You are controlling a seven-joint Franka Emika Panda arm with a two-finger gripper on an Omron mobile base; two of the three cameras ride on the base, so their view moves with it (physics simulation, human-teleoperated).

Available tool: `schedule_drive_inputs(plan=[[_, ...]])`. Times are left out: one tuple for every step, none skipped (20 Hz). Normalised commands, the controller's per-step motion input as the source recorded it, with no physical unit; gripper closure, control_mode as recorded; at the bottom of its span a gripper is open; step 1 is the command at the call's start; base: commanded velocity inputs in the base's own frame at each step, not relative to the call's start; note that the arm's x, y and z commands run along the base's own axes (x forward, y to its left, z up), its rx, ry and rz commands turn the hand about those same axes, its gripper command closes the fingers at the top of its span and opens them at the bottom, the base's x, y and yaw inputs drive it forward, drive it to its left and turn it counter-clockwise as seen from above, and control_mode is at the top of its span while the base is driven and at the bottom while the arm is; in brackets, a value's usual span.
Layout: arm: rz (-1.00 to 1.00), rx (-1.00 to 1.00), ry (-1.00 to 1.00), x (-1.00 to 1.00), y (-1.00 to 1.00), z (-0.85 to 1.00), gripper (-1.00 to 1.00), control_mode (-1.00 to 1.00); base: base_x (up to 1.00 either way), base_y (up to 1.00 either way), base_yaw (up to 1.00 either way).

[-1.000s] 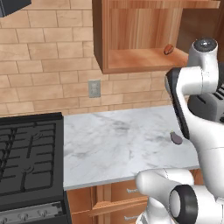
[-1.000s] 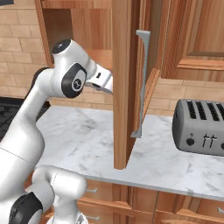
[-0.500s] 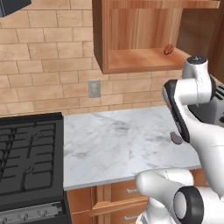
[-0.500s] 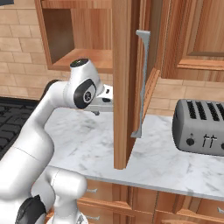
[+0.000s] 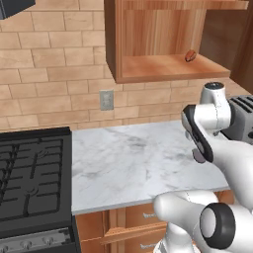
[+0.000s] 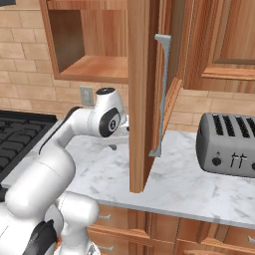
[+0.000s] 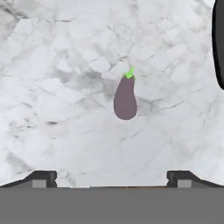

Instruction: Pick the sweet potato, eggplant from the counter and place them in the cabinet. Then close the cabinet.

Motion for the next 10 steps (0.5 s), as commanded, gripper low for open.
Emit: schedule_drive_inputs(plan=[[0.19, 0.00, 0.00, 0.20, -0.24, -0.79, -1.00, -1.00, 0.00, 0.00, 0.00], [0.19, 0.00, 0.00, 0.23, -0.29, -0.74, -1.00, -1.00, 0.00, 0.00, 0.00], [0.18, 0.00, 0.00, 0.19, -0.32, -0.69, -1.00, -1.00, 0.00, 0.00, 0.00], [0.18, 0.00, 0.00, 0.19, -0.34, -0.67, -1.00, -1.00, 0.00, 0.00, 0.00], [0.19, 0.00, 0.00, 0.21, -0.38, -0.63, -1.00, -1.00, 0.00, 0.00, 0.00], [0.19, 0.00, 0.00, 0.19, -0.41, -0.60, -1.00, -1.00, 0.00, 0.00, 0.00], [0.19, 0.00, 0.00, 0.30, -0.39, -0.60, -1.00, -1.00, 0.00, 0.00, 0.00], [0.17, 0.00, 0.00, 0.33, -0.36, -0.58, -1.00, -1.00, 0.00, 0.00, 0.00], [0.17, 0.00, 0.02, 0.29, -0.39, -0.54, -1.00, -1.00, 0.00, 0.00, 0.00], [0.16, 0.00, 0.02, 0.29, -0.35, -0.55, -1.00, -1.00, 0.00, 0.00, 0.00]])
